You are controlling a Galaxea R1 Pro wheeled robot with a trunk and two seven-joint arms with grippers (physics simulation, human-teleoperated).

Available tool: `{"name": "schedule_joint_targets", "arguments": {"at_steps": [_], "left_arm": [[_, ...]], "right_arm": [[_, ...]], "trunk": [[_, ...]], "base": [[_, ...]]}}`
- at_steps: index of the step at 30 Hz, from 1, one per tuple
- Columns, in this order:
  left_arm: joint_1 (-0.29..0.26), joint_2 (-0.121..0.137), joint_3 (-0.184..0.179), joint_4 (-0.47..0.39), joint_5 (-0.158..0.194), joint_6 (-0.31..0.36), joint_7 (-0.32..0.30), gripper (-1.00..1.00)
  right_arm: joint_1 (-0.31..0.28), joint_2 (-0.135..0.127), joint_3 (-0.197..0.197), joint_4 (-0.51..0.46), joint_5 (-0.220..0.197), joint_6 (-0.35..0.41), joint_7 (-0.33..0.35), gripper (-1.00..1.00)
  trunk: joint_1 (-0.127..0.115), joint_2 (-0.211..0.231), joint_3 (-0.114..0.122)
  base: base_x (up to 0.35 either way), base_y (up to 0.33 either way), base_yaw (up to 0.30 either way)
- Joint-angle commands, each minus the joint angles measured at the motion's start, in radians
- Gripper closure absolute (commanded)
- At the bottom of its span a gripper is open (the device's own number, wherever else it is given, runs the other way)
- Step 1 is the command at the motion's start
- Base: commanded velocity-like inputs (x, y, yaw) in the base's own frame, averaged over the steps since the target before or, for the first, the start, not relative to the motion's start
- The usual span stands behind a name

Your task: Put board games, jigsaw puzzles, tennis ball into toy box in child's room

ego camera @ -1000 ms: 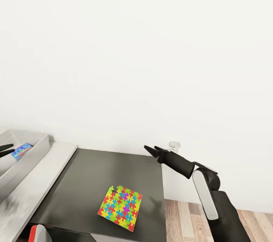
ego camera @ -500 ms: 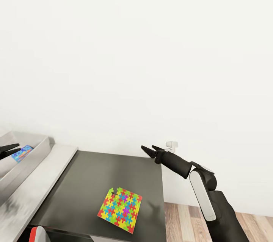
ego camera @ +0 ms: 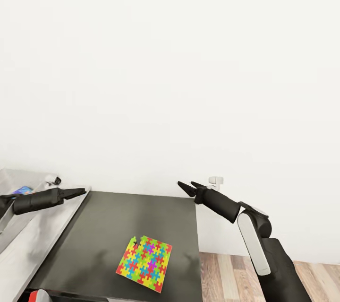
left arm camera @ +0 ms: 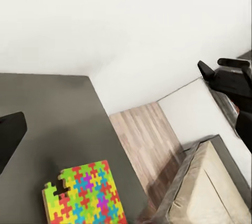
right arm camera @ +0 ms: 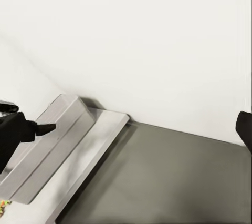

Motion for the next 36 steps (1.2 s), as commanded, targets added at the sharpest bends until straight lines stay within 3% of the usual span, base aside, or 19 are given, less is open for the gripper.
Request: {"name": "schedule_joint_targets", "arguments": {"at_steps": [1,4,8,15,36], "left_arm": [[-0.001,-0.009,-0.009,-0.001,-0.001,0.011,-0.004,-1.00],[-0.001,-0.034,-0.037,-0.002,-0.010,0.011,-0.004,-1.00],[-0.001,-0.042,-0.049,-0.003,-0.015,0.008,-0.004,-1.00],[-0.001,-0.043,-0.049,-0.003,-0.016,0.002,-0.004,-1.00],[-0.001,-0.043,-0.045,-0.003,-0.016,0.003,-0.004,-1.00]], "right_arm": [[-0.001,0.000,-0.001,0.000,-0.006,0.008,-0.001,-1.00],[-0.001,0.000,-0.003,0.007,-0.006,0.009,-0.003,-1.00],[-0.001,0.000,-0.007,0.020,-0.006,0.008,-0.003,-1.00],[-0.001,0.000,-0.008,0.024,-0.004,0.005,-0.006,-1.00],[-0.001,0.001,-0.010,0.049,-0.005,0.007,-0.062,-1.00]], "trunk": [[0.000,-0.001,-0.001],[0.000,-0.001,0.002],[0.000,-0.001,0.005],[0.000,-0.001,0.008],[0.000,-0.001,0.008]], "base": [[0.000,0.000,-0.242],[0.000,0.000,-0.249],[0.000,0.000,-0.253],[-0.039,0.008,-0.146],[-0.015,0.007,-0.004]]}}
